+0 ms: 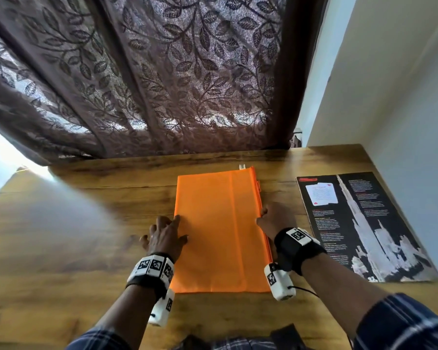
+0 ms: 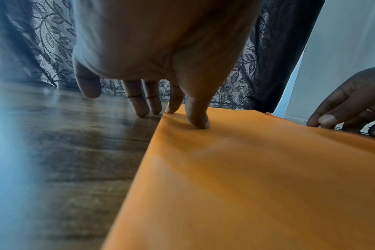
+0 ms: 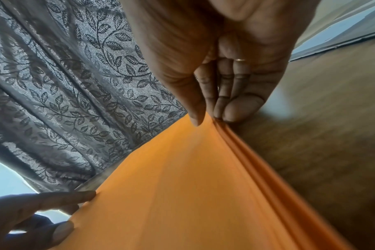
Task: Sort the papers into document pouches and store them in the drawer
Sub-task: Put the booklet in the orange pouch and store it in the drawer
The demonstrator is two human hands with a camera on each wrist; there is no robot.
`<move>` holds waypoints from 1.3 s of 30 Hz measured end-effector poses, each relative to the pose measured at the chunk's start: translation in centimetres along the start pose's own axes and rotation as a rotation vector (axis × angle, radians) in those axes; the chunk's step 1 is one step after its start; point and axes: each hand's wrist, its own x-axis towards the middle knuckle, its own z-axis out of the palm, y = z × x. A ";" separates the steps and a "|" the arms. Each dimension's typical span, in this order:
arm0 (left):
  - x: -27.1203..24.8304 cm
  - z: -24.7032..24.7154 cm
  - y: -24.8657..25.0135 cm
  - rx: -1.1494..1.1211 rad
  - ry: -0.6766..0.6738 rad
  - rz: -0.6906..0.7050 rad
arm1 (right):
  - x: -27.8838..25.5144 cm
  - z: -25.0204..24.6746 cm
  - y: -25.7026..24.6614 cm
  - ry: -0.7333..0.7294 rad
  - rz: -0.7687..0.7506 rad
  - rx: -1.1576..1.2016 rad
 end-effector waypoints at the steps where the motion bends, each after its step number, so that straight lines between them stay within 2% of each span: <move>1: 0.0 0.0 0.0 0.002 0.001 -0.001 | 0.0 0.0 -0.1 -0.014 0.003 0.004; 7: -0.2 -0.1 0.1 -0.015 -0.018 0.013 | 0.7 -0.1 -0.7 -0.112 0.056 0.130; 12: -0.3 0.0 0.0 -0.039 -0.021 0.030 | 1.2 0.5 -1.4 -0.204 0.085 0.510; 16: -0.4 0.4 -0.4 -0.046 -0.025 0.072 | 0.6 -0.5 -2.5 -0.409 0.311 1.019; 20: -0.2 0.4 -1.0 -0.111 -0.063 0.066 | 0.3 -1.1 -2.2 -0.531 0.392 1.205; 22: 0.2 0.3 -1.3 -0.105 -0.109 0.056 | 0.2 -0.7 -1.9 -0.545 0.405 1.203; 27: 0.9 0.0 -2.2 -0.052 -0.169 0.065 | 0.0 0.1 -0.8 -0.517 0.311 1.170; 30: 1.2 -0.4 -3.0 -0.010 -0.165 0.046 | -0.7 0.4 0.1 -0.458 0.204 1.072; 34: 1.7 -1.4 -1.7 0.026 -0.123 -0.005 | -1.9 0.5 0.7 -0.351 0.182 0.936; 36: 1.9 -1.7 0.6 0.079 -0.071 0.049 | -2.6 0.4 1.2 -0.233 0.154 0.892; 39: 1.7 -1.7 5.1 0.093 -0.014 0.206 | -3.5 -0.9 2.7 -0.070 0.117 0.794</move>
